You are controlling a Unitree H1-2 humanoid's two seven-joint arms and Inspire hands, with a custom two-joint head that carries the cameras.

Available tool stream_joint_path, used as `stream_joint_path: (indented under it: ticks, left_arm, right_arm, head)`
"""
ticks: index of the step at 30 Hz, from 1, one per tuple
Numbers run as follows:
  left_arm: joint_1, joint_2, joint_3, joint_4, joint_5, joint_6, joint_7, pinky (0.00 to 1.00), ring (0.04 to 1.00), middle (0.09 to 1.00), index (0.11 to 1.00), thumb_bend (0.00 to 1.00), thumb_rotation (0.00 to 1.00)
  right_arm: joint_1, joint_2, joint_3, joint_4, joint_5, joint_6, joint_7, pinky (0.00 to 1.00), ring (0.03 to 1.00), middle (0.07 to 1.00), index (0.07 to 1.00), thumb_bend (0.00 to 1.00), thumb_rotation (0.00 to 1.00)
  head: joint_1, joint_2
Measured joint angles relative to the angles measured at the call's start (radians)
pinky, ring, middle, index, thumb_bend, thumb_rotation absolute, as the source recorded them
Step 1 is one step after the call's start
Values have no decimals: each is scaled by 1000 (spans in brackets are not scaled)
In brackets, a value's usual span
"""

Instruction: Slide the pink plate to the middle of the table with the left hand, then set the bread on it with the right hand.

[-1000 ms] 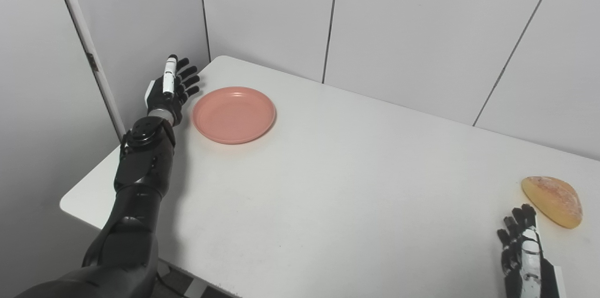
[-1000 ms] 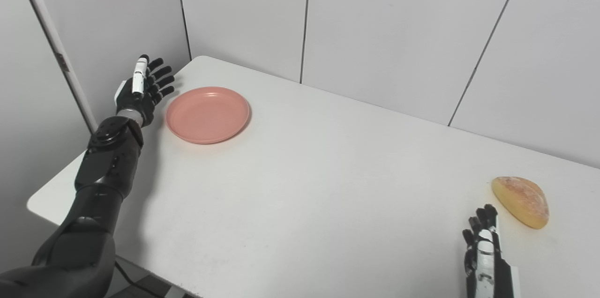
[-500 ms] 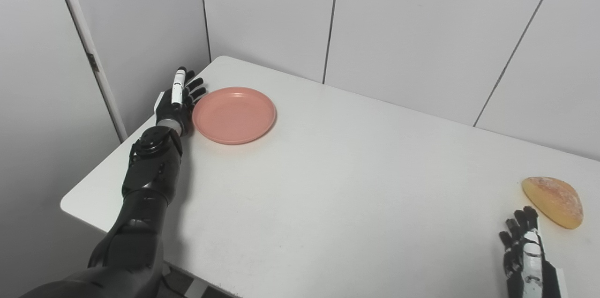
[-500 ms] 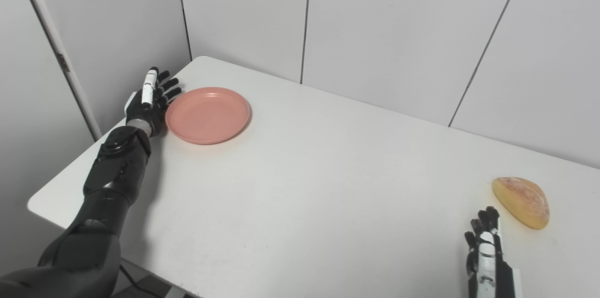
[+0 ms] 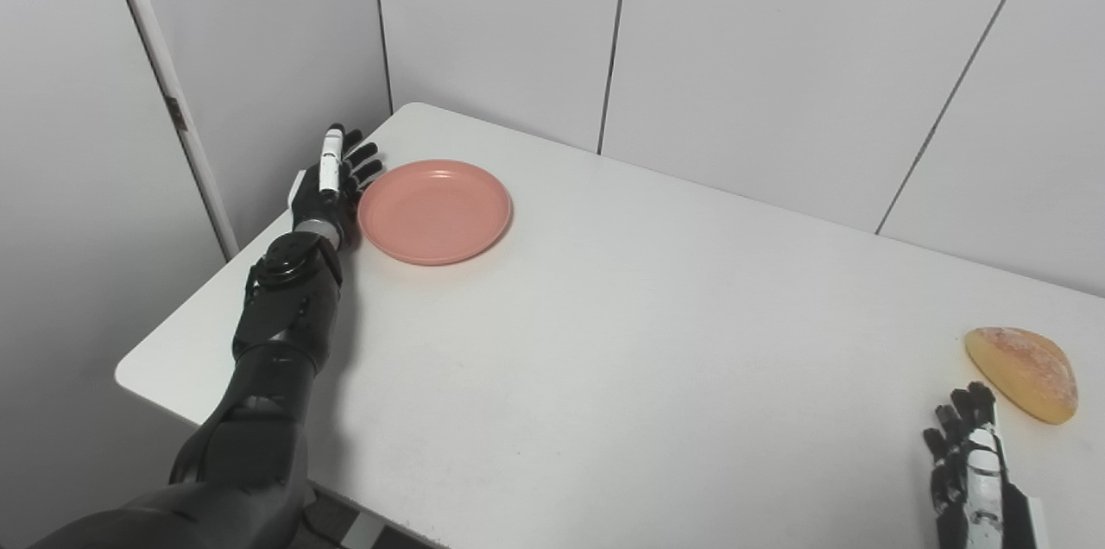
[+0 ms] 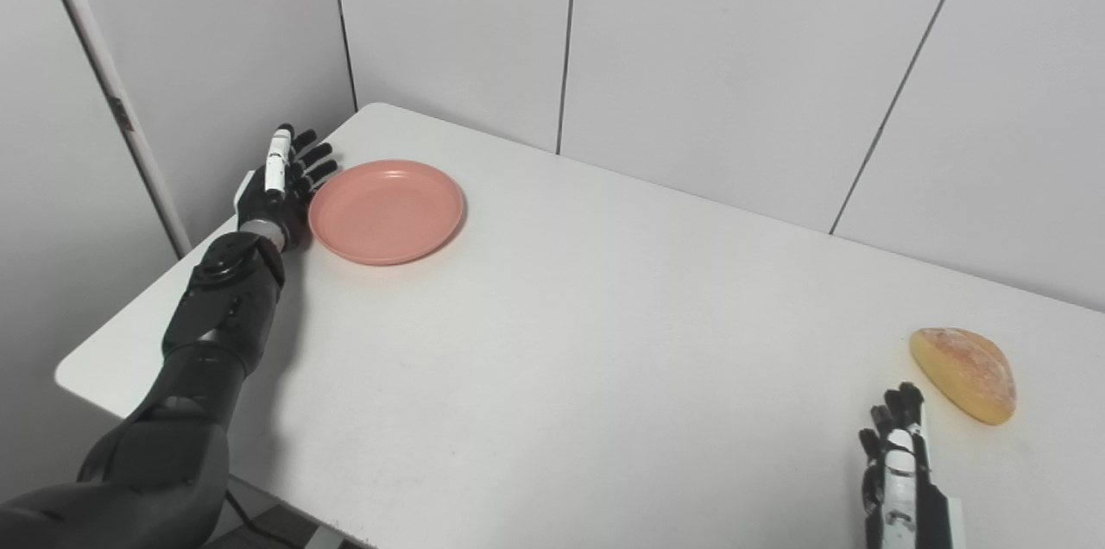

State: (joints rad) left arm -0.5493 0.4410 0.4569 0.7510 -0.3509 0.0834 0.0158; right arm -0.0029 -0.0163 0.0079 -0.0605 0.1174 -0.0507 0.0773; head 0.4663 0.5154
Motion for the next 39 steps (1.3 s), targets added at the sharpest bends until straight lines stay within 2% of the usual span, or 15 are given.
stream_joint_path:
  ticks: [6, 14, 18, 24, 32, 37, 39]
  left_arm:
    - [-3, -10, -14, 0, -9, 0, -24, 866, 862, 865, 862, 356, 1000]
    - [-32, -45, -65, 30, -6, -27, -42, 844, 832, 832, 822, 351, 1000]
    - [-34, -68, -93, 26, -7, -27, -75, 842, 839, 838, 826, 359, 1000]
    - [-29, -109, -122, -12, -5, -20, -103, 850, 851, 853, 843, 386, 1000]
    - [-13, -152, -192, -68, 8, -8, -138, 848, 856, 856, 842, 367, 1000]
    - [-3, -183, -229, -110, 12, 21, -151, 863, 854, 860, 851, 388, 1000]
    - [3, -196, -250, -123, 19, 23, -164, 862, 852, 861, 851, 392, 1000]
  right_arm:
    - [2, 0, 0, -3, -4, 0, -2, 1000, 1000, 1000, 1000, 116, 1000]
    - [19, 5, 5, -22, -4, 7, -2, 1000, 1000, 1000, 1000, 134, 1000]
    - [26, 5, 9, -28, -5, 17, -1, 1000, 1000, 1000, 1000, 148, 1000]
    - [26, 8, 18, -28, -19, 17, -3, 1000, 998, 997, 996, 161, 1000]
    - [26, 18, 22, -28, -52, 17, -22, 1000, 991, 992, 984, 177, 1000]
    - [28, 30, 34, -28, -63, 17, -25, 1000, 988, 990, 981, 174, 1000]
    - [30, 37, 38, -31, -71, 17, -31, 1000, 990, 992, 983, 173, 1000]
  head:
    - [-24, 15]
    - [-75, 46]
    - [-100, 57]
    - [-132, 72]
    - [-192, 98]
    - [-250, 118]
    - [-250, 118]
